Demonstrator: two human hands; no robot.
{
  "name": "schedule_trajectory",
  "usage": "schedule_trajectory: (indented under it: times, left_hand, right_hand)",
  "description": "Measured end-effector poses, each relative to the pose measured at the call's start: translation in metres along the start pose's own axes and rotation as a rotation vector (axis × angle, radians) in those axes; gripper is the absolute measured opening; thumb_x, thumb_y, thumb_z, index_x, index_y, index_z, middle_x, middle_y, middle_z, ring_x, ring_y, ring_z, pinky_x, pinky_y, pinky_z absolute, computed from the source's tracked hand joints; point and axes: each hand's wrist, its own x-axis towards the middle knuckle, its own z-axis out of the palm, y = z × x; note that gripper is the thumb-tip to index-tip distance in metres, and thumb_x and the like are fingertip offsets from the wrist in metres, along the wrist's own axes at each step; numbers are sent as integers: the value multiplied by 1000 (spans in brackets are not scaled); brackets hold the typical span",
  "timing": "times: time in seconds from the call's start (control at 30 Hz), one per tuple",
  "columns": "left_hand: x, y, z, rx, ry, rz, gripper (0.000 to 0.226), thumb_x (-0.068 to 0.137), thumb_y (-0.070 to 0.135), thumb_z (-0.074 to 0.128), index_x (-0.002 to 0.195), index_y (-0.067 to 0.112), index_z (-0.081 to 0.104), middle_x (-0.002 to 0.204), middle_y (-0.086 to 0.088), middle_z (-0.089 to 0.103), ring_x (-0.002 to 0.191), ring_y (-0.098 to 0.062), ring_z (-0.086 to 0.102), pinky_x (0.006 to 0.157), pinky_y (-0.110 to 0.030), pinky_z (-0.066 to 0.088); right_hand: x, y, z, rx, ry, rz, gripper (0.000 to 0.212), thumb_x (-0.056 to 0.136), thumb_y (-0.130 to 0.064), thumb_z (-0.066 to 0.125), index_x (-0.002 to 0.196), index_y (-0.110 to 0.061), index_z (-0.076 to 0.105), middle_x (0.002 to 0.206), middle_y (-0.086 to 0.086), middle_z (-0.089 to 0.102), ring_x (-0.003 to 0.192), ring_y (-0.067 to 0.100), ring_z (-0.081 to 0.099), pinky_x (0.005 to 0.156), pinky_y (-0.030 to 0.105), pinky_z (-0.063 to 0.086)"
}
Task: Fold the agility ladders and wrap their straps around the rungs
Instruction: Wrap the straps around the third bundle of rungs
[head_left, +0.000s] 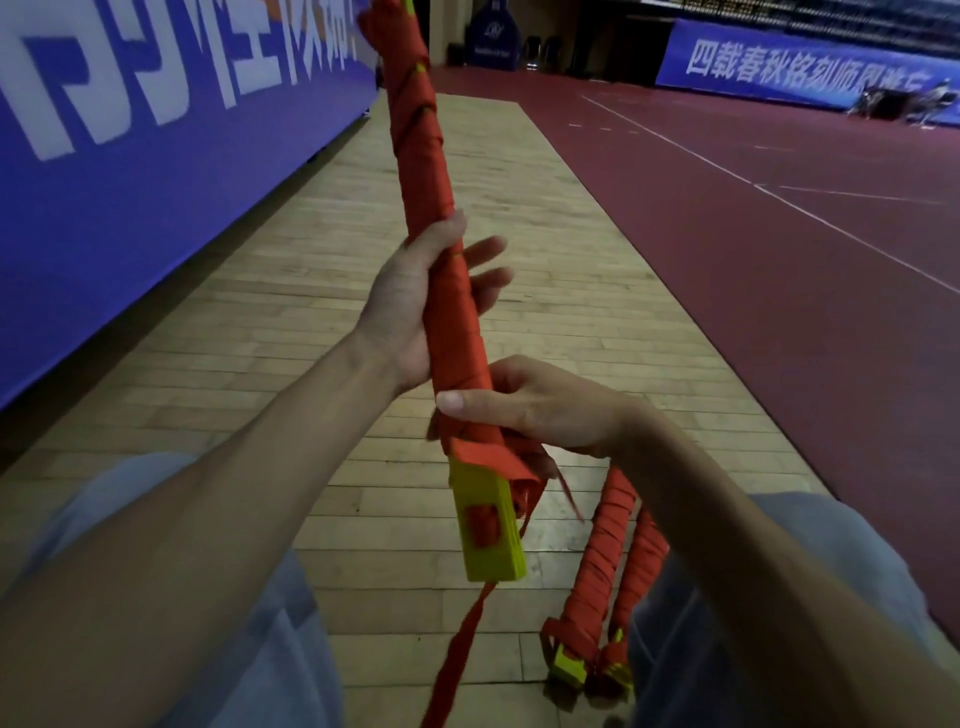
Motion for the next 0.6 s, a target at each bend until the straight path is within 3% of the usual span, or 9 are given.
schedule_trajectory:
  times: [0.1, 0.17, 0.27, 0.4, 0.47, 0.53, 0.6]
  left_hand:
    - [5, -4, -6, 201, 114, 121, 16, 93, 14, 63, 105, 14, 52, 73, -4, 64, 53, -18, 62, 51, -26, 50]
    - [9, -9, -11, 291, 204, 205, 18, 93, 13, 64, 105, 13, 51, 71, -6, 58, 51, -19, 58, 50, -29, 49]
    - [14, -12, -15, 349, 327, 300, 16, 94, 14, 62, 100, 16, 48, 70, -7, 56, 47, -18, 55, 49, -29, 48]
    - [19, -19, -17, 343, 475, 302, 11, 95, 16, 54, 93, 21, 43, 69, -7, 54, 42, -16, 50, 46, -27, 45]
    - [19, -25, -17, 265, 463, 213, 6, 96, 25, 47, 97, 19, 44, 73, -7, 54, 45, -16, 50, 49, -28, 45]
    - [17, -28, -15, 168, 428, 112, 24, 100, 37, 39, 101, 14, 47, 75, -7, 56, 49, -17, 52, 54, -29, 46]
    - [18, -25, -15, 106, 401, 59, 34, 104, 42, 32, 97, 14, 50, 76, -7, 57, 54, -18, 54, 61, -30, 46]
  right_hand:
    - [0, 6, -2, -123, 93, 57, 55, 94, -45, 57, 93, 9, 65, 65, 27, 62, 39, 20, 51, 39, 21, 42]
    - [3, 8, 1, -224, 174, 88, 52, 94, -46, 59, 84, 5, 62, 57, 14, 59, 38, 16, 51, 40, 21, 41]
    - [12, 8, 12, -369, 254, 123, 45, 89, -52, 63, 86, -7, 60, 61, 0, 58, 44, 7, 52, 47, 20, 43]
    - [22, 15, 30, -543, 346, 237, 47, 79, -63, 68, 81, -22, 47, 69, -4, 55, 58, 11, 53, 56, 24, 42]
    - [25, 22, 33, -610, 410, 272, 39, 83, -56, 66, 77, -23, 45, 68, -3, 55, 58, 13, 54, 55, 25, 42]
    - [24, 24, 30, -622, 458, 278, 34, 84, -49, 63, 72, -21, 47, 64, -3, 56, 54, 14, 53, 53, 25, 40]
    - [24, 24, 27, -561, 465, 276, 33, 83, -46, 63, 69, -20, 49, 64, 0, 61, 55, 17, 59, 53, 30, 48]
